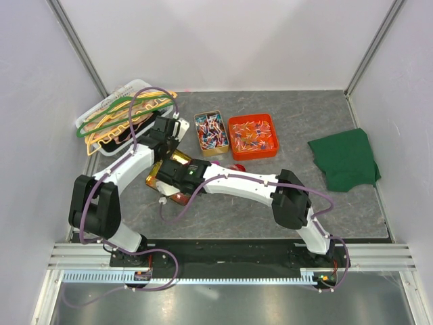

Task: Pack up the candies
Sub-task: Scoop the fake candies from the storage box, then place the fake candies in the packing bottle.

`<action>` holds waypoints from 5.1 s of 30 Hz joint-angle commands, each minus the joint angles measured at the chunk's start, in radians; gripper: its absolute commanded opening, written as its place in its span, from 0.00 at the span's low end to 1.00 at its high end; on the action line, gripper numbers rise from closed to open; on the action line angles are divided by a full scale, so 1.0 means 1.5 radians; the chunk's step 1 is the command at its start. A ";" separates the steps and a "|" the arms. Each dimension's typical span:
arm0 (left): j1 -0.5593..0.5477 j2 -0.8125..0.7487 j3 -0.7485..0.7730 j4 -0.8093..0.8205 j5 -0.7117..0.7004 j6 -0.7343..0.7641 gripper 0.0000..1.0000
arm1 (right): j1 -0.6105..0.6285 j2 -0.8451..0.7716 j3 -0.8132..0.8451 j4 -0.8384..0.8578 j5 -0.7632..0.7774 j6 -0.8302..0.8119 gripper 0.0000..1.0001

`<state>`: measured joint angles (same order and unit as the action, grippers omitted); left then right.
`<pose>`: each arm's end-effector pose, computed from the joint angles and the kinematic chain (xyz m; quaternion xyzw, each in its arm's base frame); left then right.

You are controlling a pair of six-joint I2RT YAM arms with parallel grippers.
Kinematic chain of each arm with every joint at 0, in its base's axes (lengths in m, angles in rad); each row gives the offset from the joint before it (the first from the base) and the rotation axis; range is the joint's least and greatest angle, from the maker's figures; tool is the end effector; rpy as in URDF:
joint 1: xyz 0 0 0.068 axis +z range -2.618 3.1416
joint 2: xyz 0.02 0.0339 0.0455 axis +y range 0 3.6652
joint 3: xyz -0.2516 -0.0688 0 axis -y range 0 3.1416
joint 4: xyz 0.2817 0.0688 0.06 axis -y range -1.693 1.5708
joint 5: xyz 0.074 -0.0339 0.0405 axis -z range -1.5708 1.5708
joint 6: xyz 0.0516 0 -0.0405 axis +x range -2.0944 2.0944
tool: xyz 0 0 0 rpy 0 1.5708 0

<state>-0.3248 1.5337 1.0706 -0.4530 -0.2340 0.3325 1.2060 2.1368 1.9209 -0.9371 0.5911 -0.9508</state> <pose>0.3499 -0.1052 0.1943 0.2680 0.9022 0.1118 0.3189 0.2018 0.4478 0.2173 -0.7961 0.4956 -0.2574 0.2330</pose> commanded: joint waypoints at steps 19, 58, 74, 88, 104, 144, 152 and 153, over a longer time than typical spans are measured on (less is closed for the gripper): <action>-0.005 -0.033 -0.030 0.036 0.026 -0.031 0.02 | -0.002 0.007 -0.036 0.053 -0.139 0.138 0.00; -0.005 -0.032 -0.050 0.026 0.032 -0.048 0.02 | 0.004 0.102 0.135 0.047 -0.376 0.330 0.00; 0.001 -0.013 -0.056 0.035 0.038 -0.043 0.02 | -0.053 0.023 0.107 0.069 -0.351 0.335 0.00; 0.003 0.000 -0.063 0.041 0.055 -0.041 0.02 | -0.078 -0.052 0.042 0.146 -0.231 0.315 0.00; 0.012 0.011 -0.066 0.042 0.058 -0.039 0.02 | -0.082 -0.078 0.021 0.138 -0.295 0.300 0.00; 0.173 0.122 -0.006 -0.016 0.153 -0.027 0.02 | -0.182 -0.376 -0.204 -0.005 -0.324 0.134 0.00; 0.235 0.146 0.028 -0.031 0.180 -0.012 0.02 | -0.231 -0.427 -0.260 -0.034 -0.248 0.068 0.00; 0.240 0.151 0.036 -0.032 0.181 -0.009 0.02 | -0.233 -0.437 -0.264 -0.039 -0.244 0.064 0.00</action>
<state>-0.0158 1.7317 1.0714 -0.4969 0.0402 0.2848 0.8761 1.5482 1.5532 -0.9684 0.1493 -0.7887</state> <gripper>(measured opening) 0.043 0.356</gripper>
